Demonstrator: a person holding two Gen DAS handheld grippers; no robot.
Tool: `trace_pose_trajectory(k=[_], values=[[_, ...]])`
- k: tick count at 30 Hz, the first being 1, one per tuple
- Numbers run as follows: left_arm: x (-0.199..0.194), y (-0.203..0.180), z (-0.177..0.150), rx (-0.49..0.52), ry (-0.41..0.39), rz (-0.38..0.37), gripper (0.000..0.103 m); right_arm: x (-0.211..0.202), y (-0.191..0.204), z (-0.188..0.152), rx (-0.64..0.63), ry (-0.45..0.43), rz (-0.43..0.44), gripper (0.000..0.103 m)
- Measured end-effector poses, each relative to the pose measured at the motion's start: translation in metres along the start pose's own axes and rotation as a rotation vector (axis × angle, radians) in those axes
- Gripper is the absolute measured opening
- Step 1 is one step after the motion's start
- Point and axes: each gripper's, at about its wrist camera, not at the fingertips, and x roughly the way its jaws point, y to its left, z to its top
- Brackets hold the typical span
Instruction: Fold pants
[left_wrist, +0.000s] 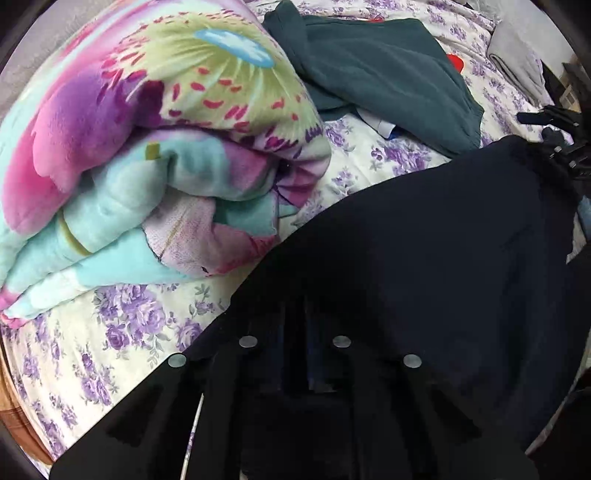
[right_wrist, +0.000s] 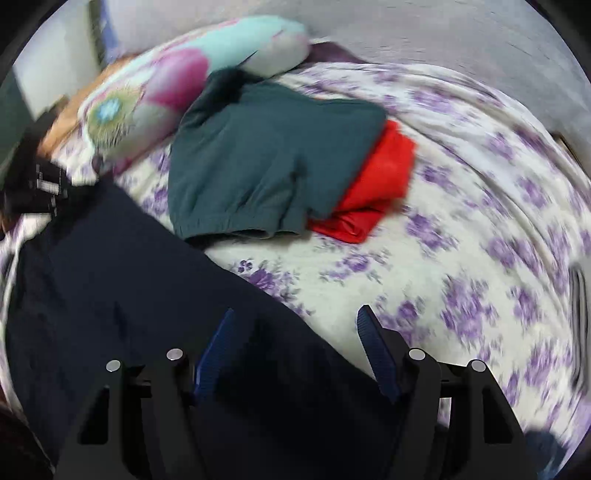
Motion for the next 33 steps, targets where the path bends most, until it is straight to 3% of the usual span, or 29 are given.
trace_pose_trajectory(k=[2, 3, 4, 5, 8, 10, 12, 13, 14, 15, 19, 21, 23, 25, 27, 28, 29, 31, 33], values=[[-0.002, 0.005, 0.001, -0.019, -0.002, -0.025, 0.007, 0.014, 0.005, 0.004, -0.043, 0.036, -0.010, 0.067], [-0.006, 0.010, -0.003, -0.022, -0.005, -0.026, 0.007, 0.026, 0.006, 0.005, -0.068, 0.070, -0.023, 0.057], [-0.008, 0.010, -0.003, -0.023, -0.010, -0.021, 0.007, 0.033, 0.008, 0.005, -0.078, 0.101, -0.020, 0.028], [-0.010, 0.010, -0.004, -0.023, -0.013, -0.014, 0.007, 0.042, 0.008, 0.003, -0.069, 0.133, 0.016, 0.018], [-0.018, 0.009, -0.004, -0.024, -0.021, 0.010, 0.007, 0.041, 0.012, 0.000, -0.024, 0.132, 0.063, 0.009], [-0.034, 0.004, -0.017, -0.034, -0.030, 0.016, 0.008, 0.031, 0.009, -0.002, 0.008, 0.113, 0.094, 0.013], [-0.045, 0.005, -0.016, -0.039, -0.045, 0.020, 0.031, 0.020, 0.004, -0.004, 0.028, 0.107, 0.104, 0.029], [-0.046, 0.004, -0.012, -0.038, -0.058, 0.034, 0.056, 0.016, 0.005, -0.004, 0.013, 0.097, 0.076, 0.054], [-0.048, 0.004, -0.014, -0.026, -0.062, 0.066, 0.069, 0.012, 0.006, -0.004, -0.006, 0.079, 0.033, 0.065], [-0.047, 0.005, -0.016, -0.010, -0.057, 0.094, 0.069, 0.009, 0.006, -0.004, -0.023, 0.054, -0.015, 0.065], [-0.032, 0.004, -0.017, 0.033, -0.001, 0.148, 0.069, 0.021, 0.008, -0.007, -0.016, 0.082, -0.008, 0.065], [-0.024, 0.008, -0.018, 0.021, 0.015, 0.129, 0.069, 0.036, 0.017, -0.011, -0.045, 0.114, -0.019, 0.064], [-0.016, 0.008, -0.015, 0.024, 0.025, 0.096, 0.054, 0.042, 0.021, -0.013, -0.048, 0.111, -0.026, 0.060], [-0.010, 0.007, -0.013, 0.033, 0.028, 0.092, 0.047, 0.043, 0.019, -0.012, -0.009, 0.105, 0.000, 0.054], [-0.007, 0.001, -0.008, 0.054, 0.027, 0.087, 0.040, 0.042, 0.017, -0.010, -0.003, 0.107, 0.026, 0.035], [-0.008, 0.001, -0.007, 0.054, 0.024, 0.083, 0.034, 0.041, 0.017, -0.009, -0.005, 0.109, 0.042, 0.012], [-0.015, 0.002, -0.006, 0.048, 0.011, 0.078, 0.011, 0.039, 0.014, -0.004, 0.016, 0.118, 0.092, 0.007], [-0.036, 0.010, -0.005, 0.015, -0.028, 0.103, 0.007, 0.030, 0.010, 0.001, 0.047, 0.110, 0.127, 0.006], [-0.066, 0.018, -0.007, -0.022, -0.079, 0.045, 0.007, 0.004, 0.008, 0.003, 0.052, 0.057, 0.166, 0.006]])
